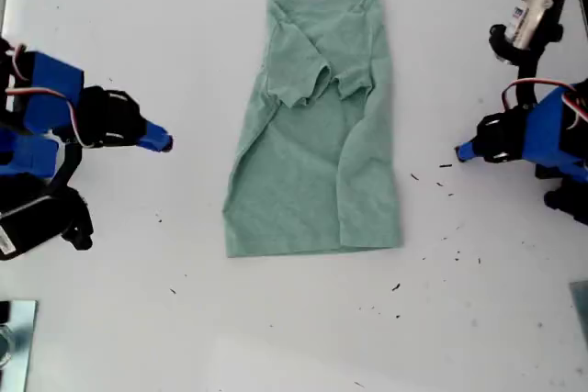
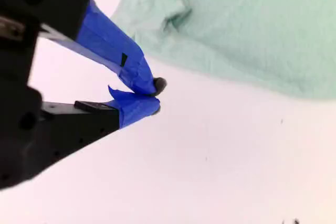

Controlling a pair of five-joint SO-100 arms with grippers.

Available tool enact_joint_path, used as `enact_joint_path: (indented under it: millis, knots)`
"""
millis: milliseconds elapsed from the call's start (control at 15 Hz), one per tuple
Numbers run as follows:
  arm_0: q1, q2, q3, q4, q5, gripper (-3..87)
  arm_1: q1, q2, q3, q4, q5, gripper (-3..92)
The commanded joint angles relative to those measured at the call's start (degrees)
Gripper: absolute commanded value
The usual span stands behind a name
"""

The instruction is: Fold t shirt

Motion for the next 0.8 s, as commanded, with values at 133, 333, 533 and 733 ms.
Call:
enact_joint_path:
  millis: [133,333,533,733]
  knots:
    - [13.10,-33.84,-52.29,17.84,1.14,-0.3,-0.35,1.93,-1.14,1.23,0.44,2.3]
    - [16.96,-43.07,-61.17,21.01,-1.41,1.4,-1.32,5.45,-0.44,2.29,1.41,2.3]
    - [15.12,-40.78,-56.16,22.68,-1.93,33.5,-2.20,8.00,-0.18,3.08,1.67,2.3]
    - [11.60,-43.59,-51.94,20.83,-1.67,31.9,-2.64,9.40,-0.09,3.43,1.58,2.3]
